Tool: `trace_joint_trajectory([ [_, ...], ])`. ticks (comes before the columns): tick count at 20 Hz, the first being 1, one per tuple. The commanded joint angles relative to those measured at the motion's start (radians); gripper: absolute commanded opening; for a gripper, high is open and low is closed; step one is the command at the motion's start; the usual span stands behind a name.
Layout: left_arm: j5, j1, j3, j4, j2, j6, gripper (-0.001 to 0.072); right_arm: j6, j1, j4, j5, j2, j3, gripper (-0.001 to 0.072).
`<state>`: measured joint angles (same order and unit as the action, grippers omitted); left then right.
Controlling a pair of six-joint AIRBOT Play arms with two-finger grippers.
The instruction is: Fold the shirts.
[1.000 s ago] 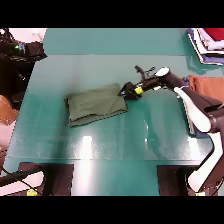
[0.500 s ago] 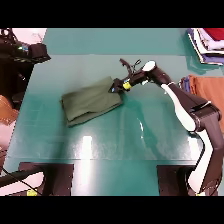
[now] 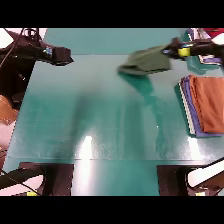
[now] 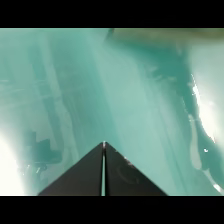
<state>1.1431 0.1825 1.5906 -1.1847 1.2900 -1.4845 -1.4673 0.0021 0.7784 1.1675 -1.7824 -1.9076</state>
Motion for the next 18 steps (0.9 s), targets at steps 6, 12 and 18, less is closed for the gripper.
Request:
trace_joint_trajectory([
  [6, -0.027, 0.029, 0.0, 0.015, 0.0, -0.008, 0.0028, -0.124, -0.399, 0.19, 0.055, 0.1, -0.002, 0.0022],
  [12, -0.028, 0.029, 0.0, 0.018, 0.0, -0.008, 0.0028, -0.117, -0.436, 0.183, -0.064, 0.205, -0.002, 0.0022],
  [18, -0.024, 0.029, 0.0, 0.018, 0.0, -0.008, 0.0028, -0.117, -0.451, 0.194, -0.009, 0.378, -0.002, 0.0022],
])
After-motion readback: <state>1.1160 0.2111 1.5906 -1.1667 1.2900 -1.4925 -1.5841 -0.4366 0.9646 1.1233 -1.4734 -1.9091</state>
